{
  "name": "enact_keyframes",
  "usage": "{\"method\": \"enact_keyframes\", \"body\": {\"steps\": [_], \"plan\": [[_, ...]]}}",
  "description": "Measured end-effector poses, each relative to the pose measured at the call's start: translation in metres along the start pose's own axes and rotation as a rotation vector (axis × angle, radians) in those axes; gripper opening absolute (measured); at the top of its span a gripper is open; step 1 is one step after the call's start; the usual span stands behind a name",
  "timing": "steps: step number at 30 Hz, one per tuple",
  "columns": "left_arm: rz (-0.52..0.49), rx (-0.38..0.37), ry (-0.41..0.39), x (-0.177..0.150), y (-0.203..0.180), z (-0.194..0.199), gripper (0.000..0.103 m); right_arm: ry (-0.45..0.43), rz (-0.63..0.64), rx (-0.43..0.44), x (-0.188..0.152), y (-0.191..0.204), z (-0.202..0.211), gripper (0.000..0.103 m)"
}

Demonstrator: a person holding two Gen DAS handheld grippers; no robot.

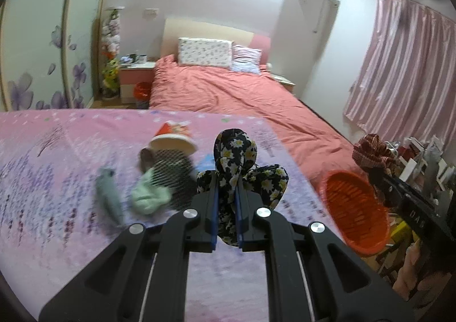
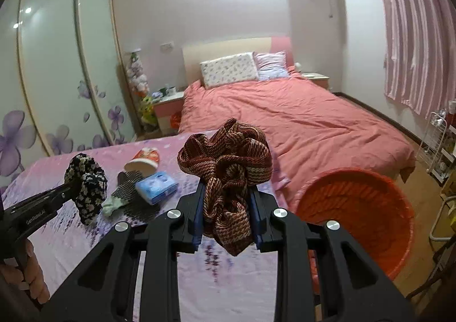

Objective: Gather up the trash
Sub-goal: 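Lift both scrunchies and carry them toward the orange basket, then open both tools over the orange basket to drop the scrunchies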

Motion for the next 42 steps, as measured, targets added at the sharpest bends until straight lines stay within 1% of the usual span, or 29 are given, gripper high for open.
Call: {"method": "enact_keyframes", "body": {"steps": [8,19,28,34,36,37,38,39,40,41,42], "plan": [[-0.071,-0.078,0.005,0.009,-0.067,-0.013,0.011,-0.033,-0.061,-0.065,-0.002,-0.051,0.011,0.027],[-0.182,-0.174,0.046,0.002,-0.159,-0.042,0.011,-0.052,-0.154,-0.143,-0.007,-0.114,0.014,0.027],[-0.259,-0.249,0.085,-0.007,-0.226,-0.071,0.011,-0.045,-0.212,-0.159,-0.011,-0.149,0.002,0.028],[-0.294,-0.271,0.124,-0.013,-0.256,-0.1,0.011,-0.023,-0.263,-0.159,-0.019,-0.174,-0.009,0.028],[-0.301,-0.274,0.153,-0.017,-0.264,-0.115,0.013,-0.01,-0.282,-0.149,-0.021,-0.181,-0.014,0.033],[-0.302,-0.273,0.166,-0.018,-0.266,-0.121,0.016,0.005,-0.293,-0.135,-0.022,-0.185,-0.019,0.035],[-0.299,-0.265,0.179,-0.019,-0.267,-0.129,0.02,0.014,-0.302,-0.128,-0.023,-0.188,-0.021,0.041],[-0.296,-0.256,0.189,-0.021,-0.267,-0.136,0.023,0.021,-0.308,-0.125,-0.025,-0.19,-0.023,0.043],[-0.292,-0.249,0.204,-0.022,-0.266,-0.144,0.032,0.03,-0.315,-0.128,-0.026,-0.192,-0.027,0.045],[-0.288,-0.242,0.211,-0.023,-0.265,-0.149,0.039,0.04,-0.318,-0.134,-0.029,-0.194,-0.03,0.049],[-0.282,-0.229,0.217,-0.023,-0.261,-0.154,0.041,0.045,-0.319,-0.137,-0.03,-0.196,-0.031,0.051]]}}
Point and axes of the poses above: each gripper's, at about its wrist camera, not at the fingertips, and z roughly against the way its jaws point, y to its left, x to its top, the point moved 10 cm from there along -z, roughly the way its jaws point, and after that the axes turned 13 degrees about y, right-handed, at the moved point
